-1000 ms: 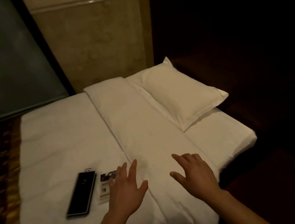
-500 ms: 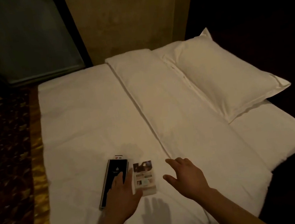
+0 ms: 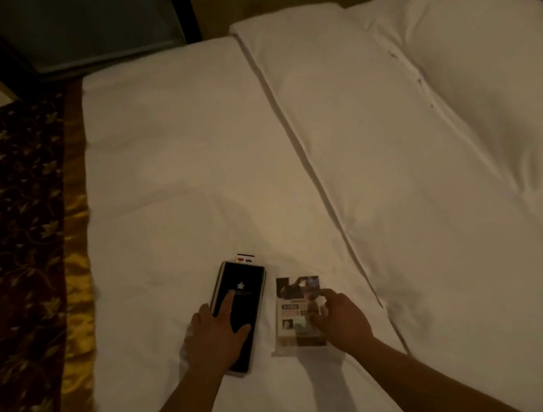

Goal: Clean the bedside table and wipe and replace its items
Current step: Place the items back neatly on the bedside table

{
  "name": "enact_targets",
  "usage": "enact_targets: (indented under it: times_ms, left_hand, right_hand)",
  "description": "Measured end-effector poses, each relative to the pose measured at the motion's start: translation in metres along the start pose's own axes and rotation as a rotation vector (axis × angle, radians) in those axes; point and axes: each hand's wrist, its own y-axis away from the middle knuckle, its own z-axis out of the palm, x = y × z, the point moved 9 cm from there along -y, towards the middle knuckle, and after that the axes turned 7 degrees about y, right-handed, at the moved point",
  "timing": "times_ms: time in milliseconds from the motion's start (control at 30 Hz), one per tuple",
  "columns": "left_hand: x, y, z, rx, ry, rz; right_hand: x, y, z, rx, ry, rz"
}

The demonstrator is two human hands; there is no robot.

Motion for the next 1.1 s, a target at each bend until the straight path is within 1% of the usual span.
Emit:
enact_targets:
  times_ms: [100, 167, 233, 300, 367, 433, 500, 567, 633, 700, 800, 900, 1033, 1100]
  left_hand:
    - [-0.030, -0.024, 0.029, -0.070, 0.156, -0.138]
    - [-0.040, -0.036, 0.046, -0.102, 0.230, -0.168]
    - [-0.045, -0.044, 0.054, -0.088, 0.235, -0.167]
    - [-0.052, -0.048, 0.055, -0.064, 0.185, -0.177]
    - [-0.058, -0.049, 0.054, -0.067, 0.133, -0.201]
    - [-0.057, -0.049, 0.050, -0.057, 0.145, -0.210]
    - [-0.047, -0.044, 0.048, -0.035, 0.242, -0.206]
    - [-0.030, -0.033, 0.047, -0.019, 0.280, -0.174]
    - [-0.014, -0.017, 0.050, -0.054, 0.284, -0.152]
    - [-0.001, -0.001, 0.048, -0.108, 0.336, -0.147]
    - [0.024, 0.021, 0.021, -0.092, 0.464, -0.112]
    - [0.057, 0.048, -0.012, -0.042, 0.551, -0.020]
    - [0.101, 0.086, -0.041, -0.045, 0.592, 0.147]
    - [0.119, 0.101, -0.052, -0.053, 0.609, 0.209]
  right_hand:
    - [0.016, -0.021, 0.027, 0.007, -0.066, 0.125]
    - [0.025, -0.031, 0.042, -0.001, -0.108, 0.193]
    - [0.031, -0.039, 0.052, -0.017, -0.154, 0.241]
    - [0.035, -0.043, 0.062, -0.033, -0.205, 0.274]
    - [0.037, -0.041, 0.072, -0.065, -0.297, 0.308]
    - [0.034, -0.038, 0.072, -0.075, -0.387, 0.313]
    - [0.032, -0.035, 0.057, -0.037, -0.401, 0.278]
    - [0.034, -0.028, 0.034, 0.016, -0.346, 0.246]
    - [0.039, -0.015, 0.009, 0.063, -0.308, 0.238]
    - [0.041, 0.002, -0.019, 0.114, -0.296, 0.225]
    - [0.038, 0.031, -0.072, 0.203, -0.344, 0.185]
    - [0.042, 0.072, -0.125, 0.303, -0.390, 0.174]
    - [0.051, 0.137, -0.179, 0.448, -0.387, 0.170]
    - [0.054, 0.167, -0.198, 0.493, -0.357, 0.169]
